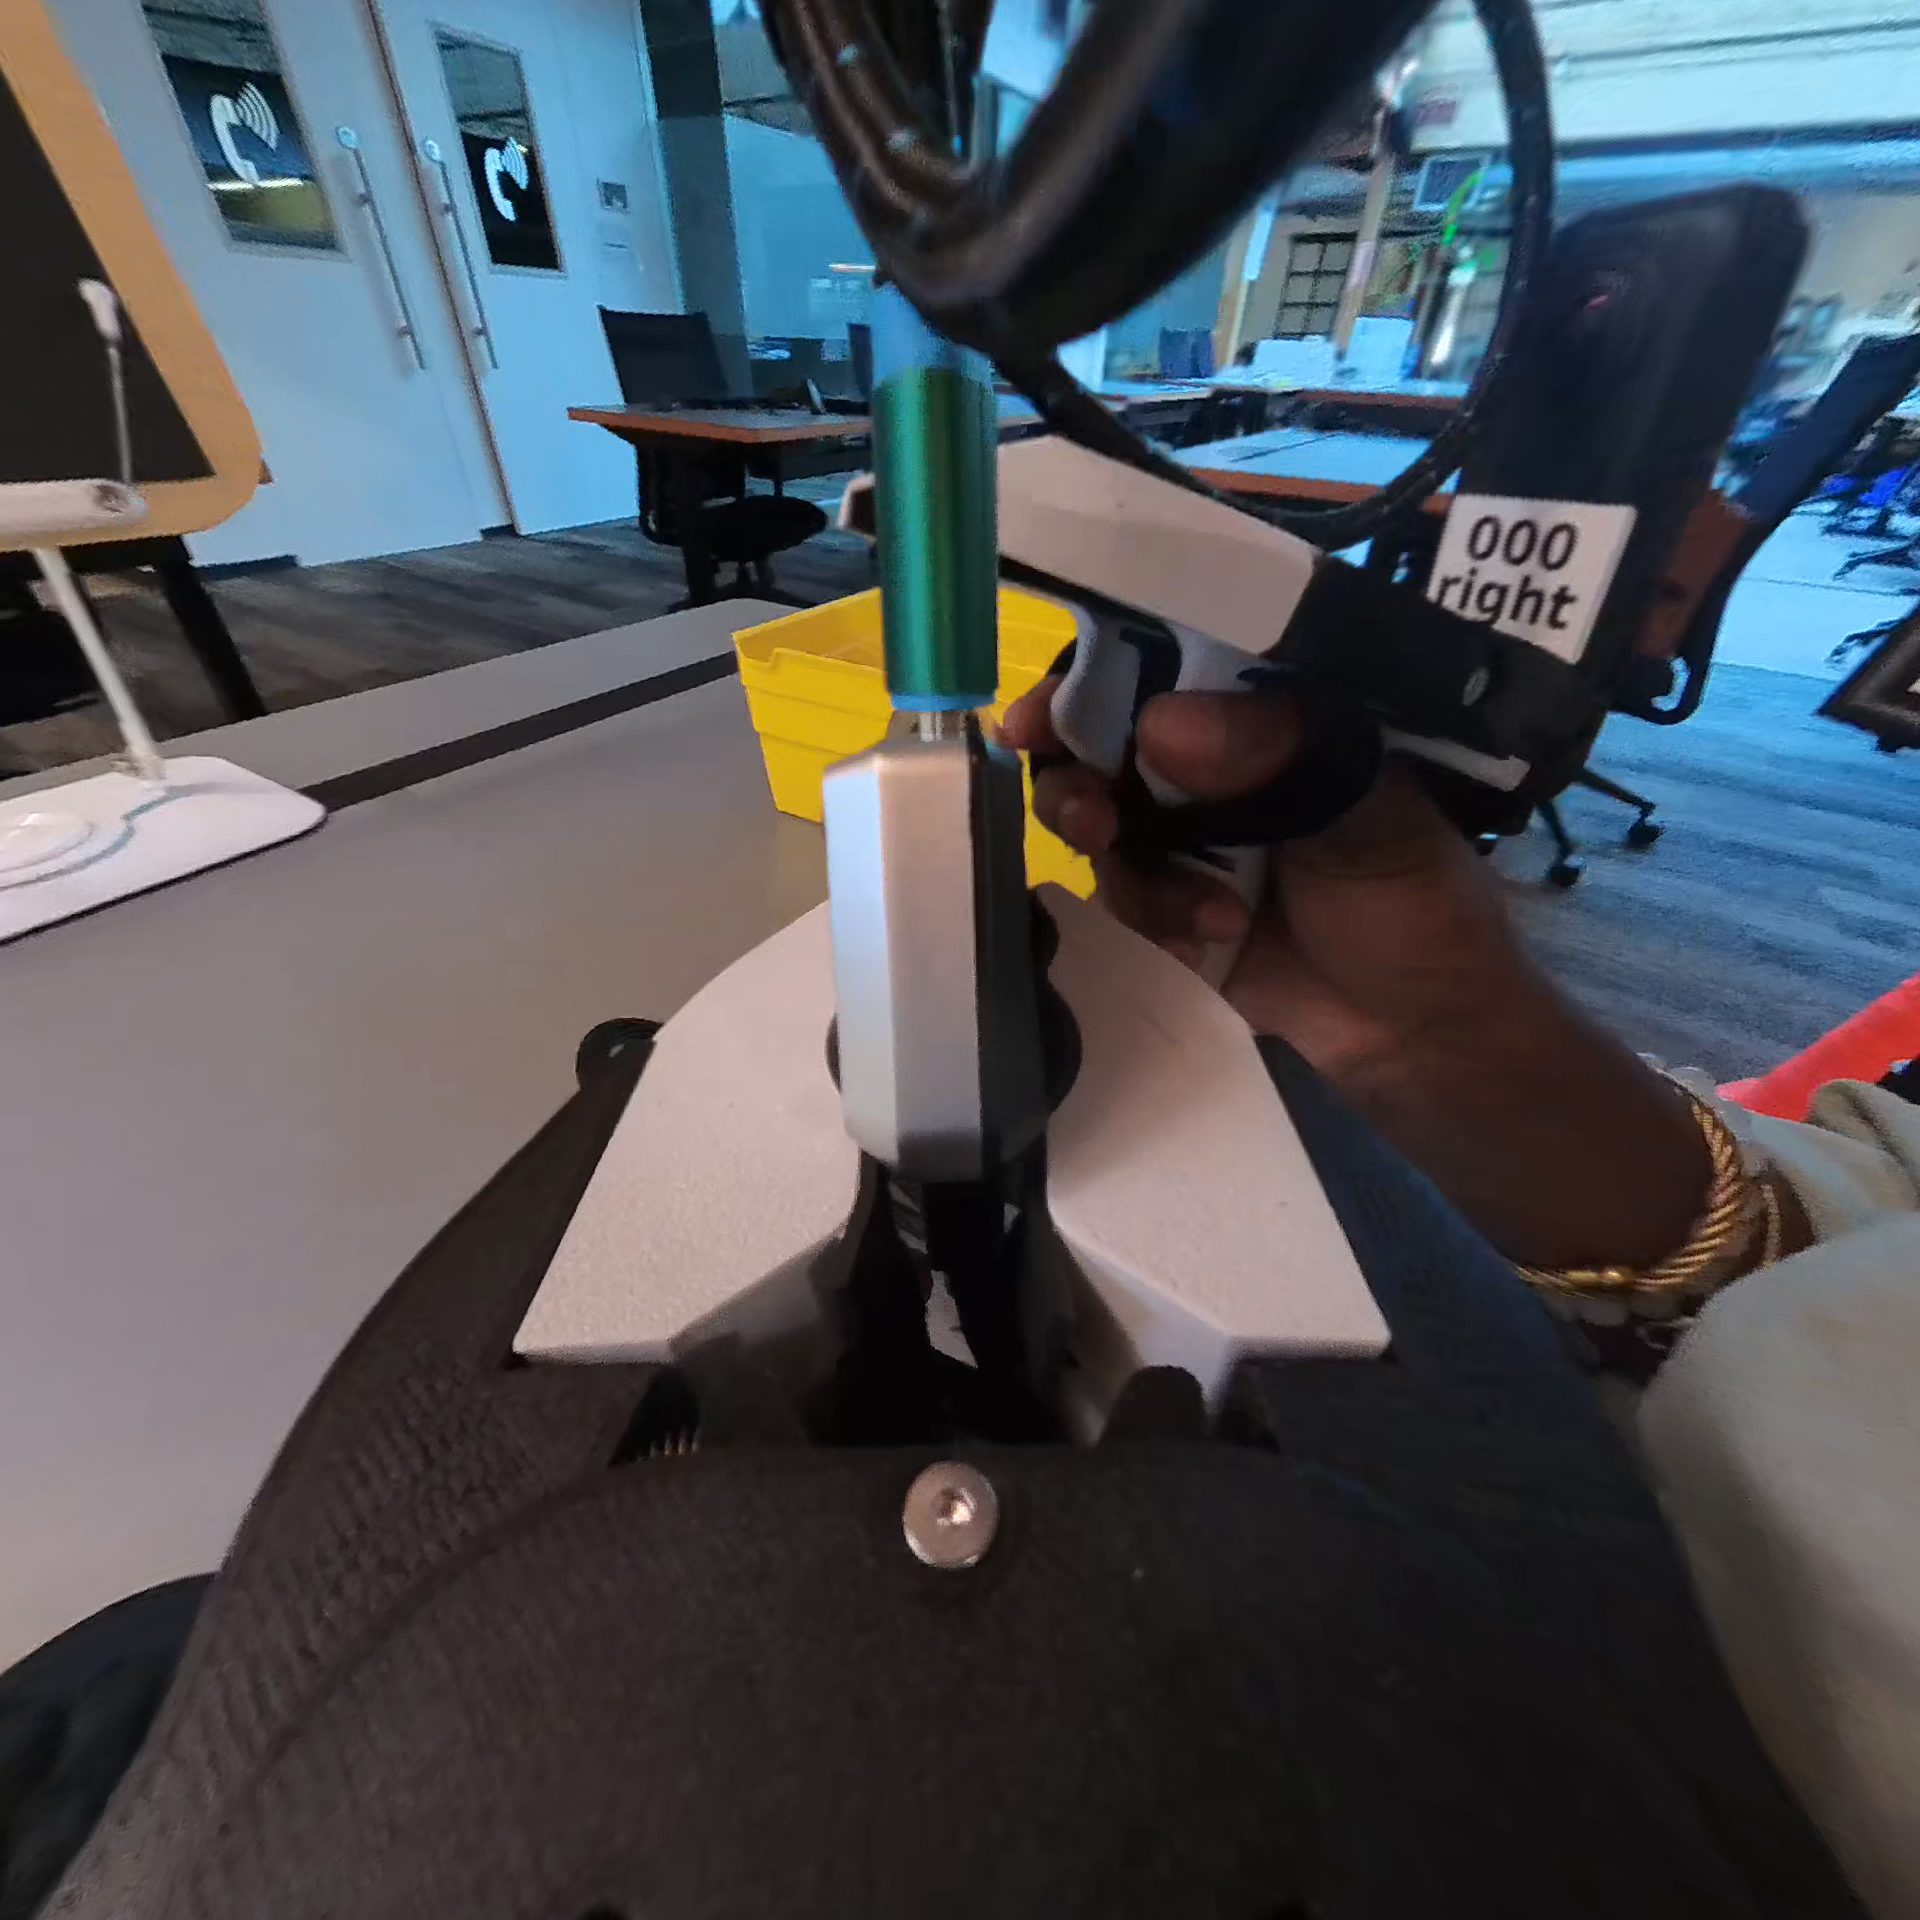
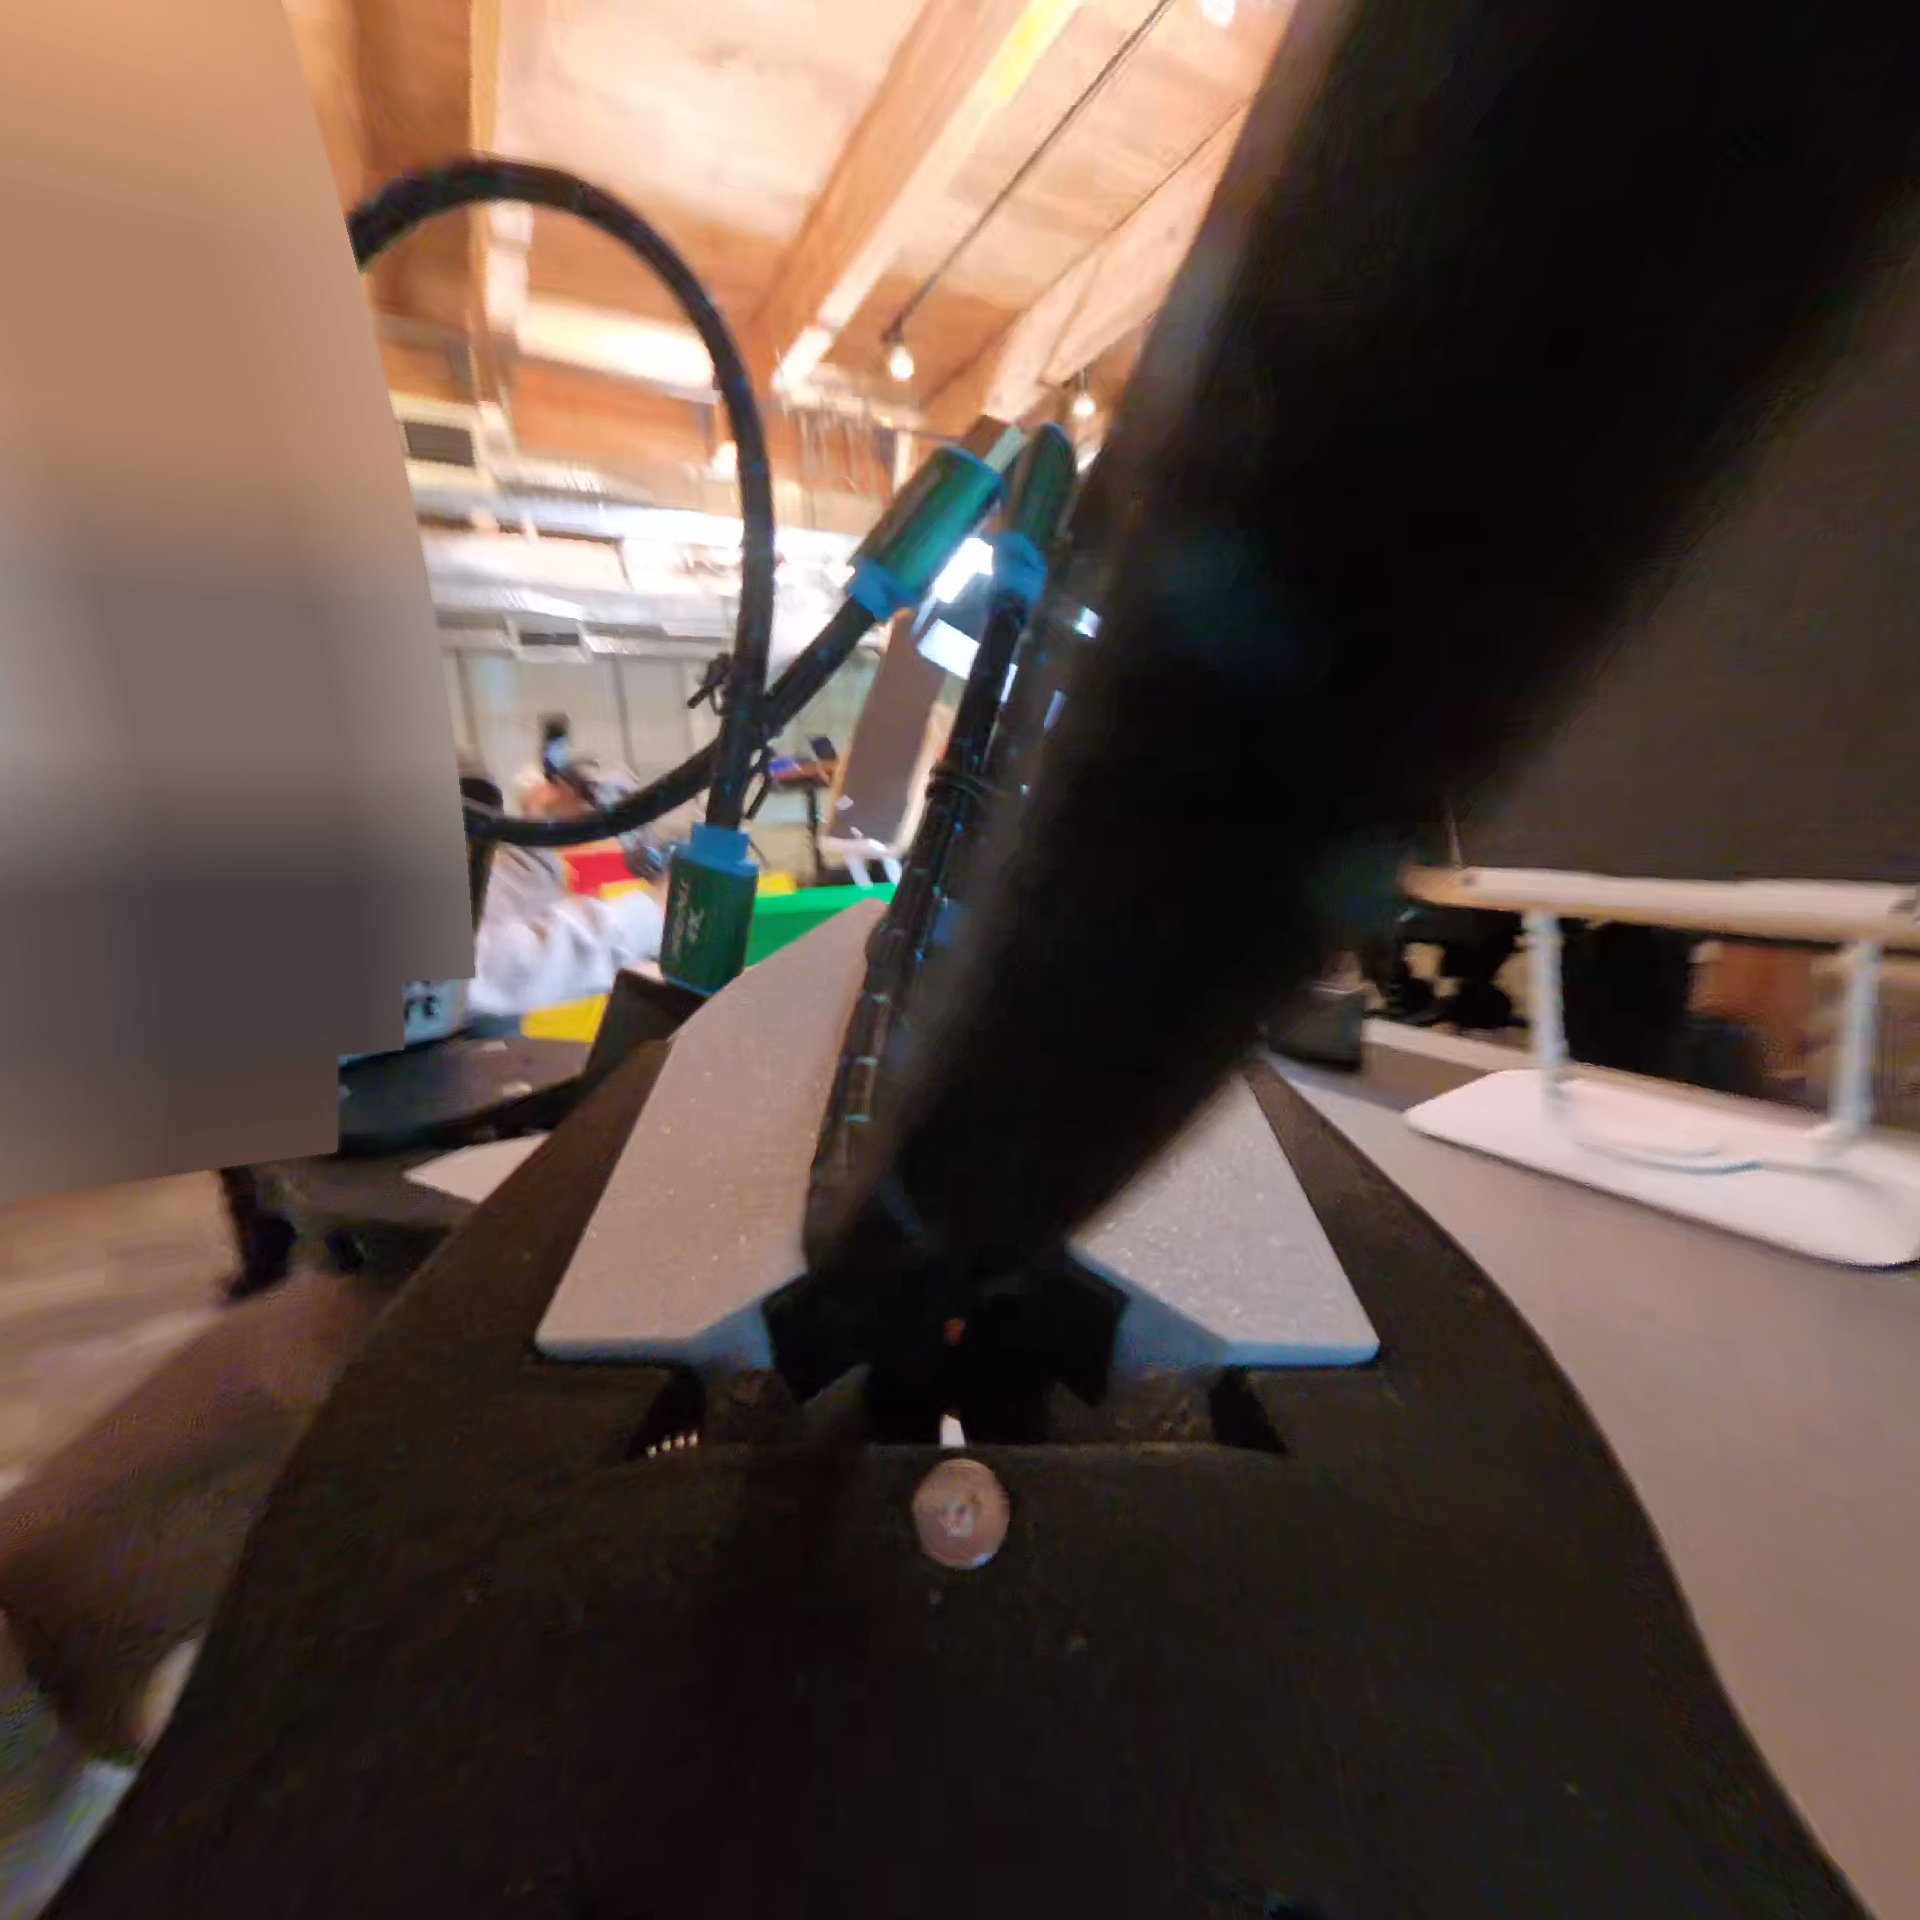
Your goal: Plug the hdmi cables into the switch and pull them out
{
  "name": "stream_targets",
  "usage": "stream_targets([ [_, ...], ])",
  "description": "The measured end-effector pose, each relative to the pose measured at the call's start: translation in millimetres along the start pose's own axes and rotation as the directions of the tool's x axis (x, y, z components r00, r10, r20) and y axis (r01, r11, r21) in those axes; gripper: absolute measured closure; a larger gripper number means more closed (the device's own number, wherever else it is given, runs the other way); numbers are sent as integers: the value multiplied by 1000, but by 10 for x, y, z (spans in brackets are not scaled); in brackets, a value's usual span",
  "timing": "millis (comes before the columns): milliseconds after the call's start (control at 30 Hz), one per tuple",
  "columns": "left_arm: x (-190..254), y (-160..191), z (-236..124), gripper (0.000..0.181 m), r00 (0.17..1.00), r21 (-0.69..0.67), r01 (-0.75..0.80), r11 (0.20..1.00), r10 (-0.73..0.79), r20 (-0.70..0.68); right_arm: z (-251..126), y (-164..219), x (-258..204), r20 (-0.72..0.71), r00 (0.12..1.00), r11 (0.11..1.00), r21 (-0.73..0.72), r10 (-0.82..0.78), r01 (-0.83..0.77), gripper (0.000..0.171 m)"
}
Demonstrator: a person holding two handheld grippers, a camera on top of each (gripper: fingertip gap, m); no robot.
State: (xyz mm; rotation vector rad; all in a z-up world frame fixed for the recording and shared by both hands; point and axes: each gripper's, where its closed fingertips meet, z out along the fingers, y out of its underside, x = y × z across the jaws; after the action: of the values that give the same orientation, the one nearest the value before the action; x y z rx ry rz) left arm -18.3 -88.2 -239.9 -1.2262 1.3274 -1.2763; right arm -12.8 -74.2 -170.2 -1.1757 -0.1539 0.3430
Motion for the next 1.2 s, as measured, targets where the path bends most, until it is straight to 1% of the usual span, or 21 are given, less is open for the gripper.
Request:
stream_targets([
  [67,11,-19,-15,157,1000,2,8,1000,-8,-11,15,-35,-31,-9,992,991,-35,-128,127,149],
  [133,15,-24,-23,157,1000,-4,8,1000,-8,-13,25,-71,-43,-3,987,986,-34,-162,162,150],
  [167,12,36,-20,157,1000,-40,12,999,-13,-20,12,-137,-1,-32,987,987,7,-157,158,163],
  [200,-24,250,-14,158,1000,-155,-16,988,14,-14,-61,-335,138,-106,986,984,109,-130,142,163],
  [233,-147,551,12,158,997,-292,-59,955,68,23,-263,-738,304,-143,986,953,277,-82,120,164],
  [267,-224,694,63,158,997,-313,-50,949,64,36,-447,-1070,419,-148,986,932,341,-80,127,164],
  [300,-218,641,98,159,1000,-242,11,970,-8,13,-551,-1275,457,-170,974,927,319,-146,195,164],
  [333,-190,504,110,158,995,-152,95,984,-99,-20,-532,-1284,453,-166,963,949,199,-213,245,164],
  [367,-186,386,111,158,987,-81,150,985,-154,-44,-464,-1160,426,-126,962,967,53,-243,251,165],
  [400,-190,300,98,158,984,-25,165,986,-167,-61,-412,-1015,396,-96,963,968,-37,-251,248,164],
  [467,-199,211,43,158,981,28,176,984,-174,-85,-305,-664,331,-26,965,955,-152,-260,254,164],
  [500,-232,190,16,159,982,38,177,983,-174,-73,-259,-481,308,14,975,956,-196,-221,219,164],
  [533,-272,170,-14,159,983,49,178,983,-175,-55,-226,-357,306,35,988,967,-207,-148,152,163],
  [633,-337,25,-120,159,977,134,213,968,-207,-58,-216,-272,324,67,995,991,-117,73,-65,164],
  [700,-374,-35,-178,158,976,172,215,961,-208,-60,-272,-223,380,56,993,989,-114,100,-93,164],
  [767,-438,-26,-211,159,980,177,199,964,-196,-34,-386,-266,505,5,997,991,-114,72,-71,164],
  [867,-524,-11,-247,159,976,192,217,957,-218,-15,-722,-443,840,-152,988,989,-149,-32,9,164],
  [967,-571,-5,-263,159,971,205,235,950,-238,-10,-1314,-482,1235,-360,915,939,-340,-183,54,164],
  [1067,-590,11,-260,158,972,202,231,952,-236,1,-2018,-326,1547,-510,794,813,-581,-331,-34,164],
  [1133,-587,11,-257,158,973,199,226,954,-232,4,-2328,-187,1643,-538,767,736,-664,-350,-130,163],
  [1200,-574,3,-256,157,976,191,212,958,-218,6,-2457,-63,1659,-548,781,705,-678,-299,-206,164],
])
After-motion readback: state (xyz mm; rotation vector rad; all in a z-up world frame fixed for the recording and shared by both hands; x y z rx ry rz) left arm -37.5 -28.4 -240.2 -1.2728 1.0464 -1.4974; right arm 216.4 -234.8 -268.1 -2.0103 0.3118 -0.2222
